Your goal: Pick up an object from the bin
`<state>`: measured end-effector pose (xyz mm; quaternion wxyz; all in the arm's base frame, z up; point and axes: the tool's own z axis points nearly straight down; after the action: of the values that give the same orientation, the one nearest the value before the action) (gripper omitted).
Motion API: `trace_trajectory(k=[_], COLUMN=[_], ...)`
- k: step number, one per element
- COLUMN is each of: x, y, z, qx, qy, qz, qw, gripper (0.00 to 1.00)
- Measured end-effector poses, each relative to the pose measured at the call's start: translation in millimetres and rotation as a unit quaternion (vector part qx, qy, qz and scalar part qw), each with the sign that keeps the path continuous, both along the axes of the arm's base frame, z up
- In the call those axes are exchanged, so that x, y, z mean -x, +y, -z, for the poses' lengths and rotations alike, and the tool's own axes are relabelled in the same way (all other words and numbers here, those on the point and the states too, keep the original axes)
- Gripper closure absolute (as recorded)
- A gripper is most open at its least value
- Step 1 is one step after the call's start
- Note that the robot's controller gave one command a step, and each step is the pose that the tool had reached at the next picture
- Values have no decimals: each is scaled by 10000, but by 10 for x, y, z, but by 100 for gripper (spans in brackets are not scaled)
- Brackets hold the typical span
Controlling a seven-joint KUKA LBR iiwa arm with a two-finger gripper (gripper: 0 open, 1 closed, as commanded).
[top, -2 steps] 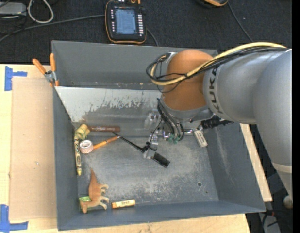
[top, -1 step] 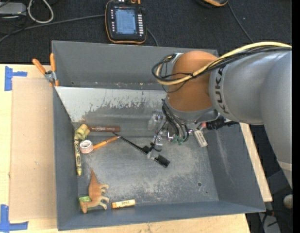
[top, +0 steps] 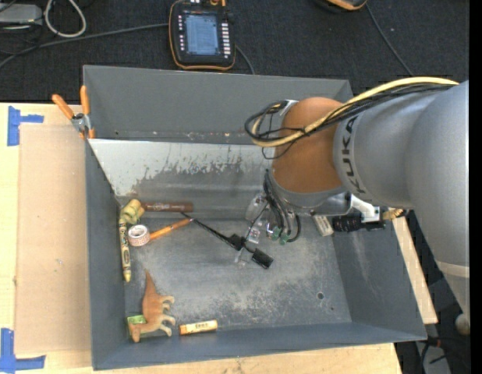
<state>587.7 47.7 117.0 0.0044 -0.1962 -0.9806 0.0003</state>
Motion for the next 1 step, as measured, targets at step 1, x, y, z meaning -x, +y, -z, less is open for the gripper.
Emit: trace_trajectory(k=[1], x=[31], y=[39], z=[474], qx=[-5], qy=[-55], qz=[177], qw=[9998], gripper=[0])
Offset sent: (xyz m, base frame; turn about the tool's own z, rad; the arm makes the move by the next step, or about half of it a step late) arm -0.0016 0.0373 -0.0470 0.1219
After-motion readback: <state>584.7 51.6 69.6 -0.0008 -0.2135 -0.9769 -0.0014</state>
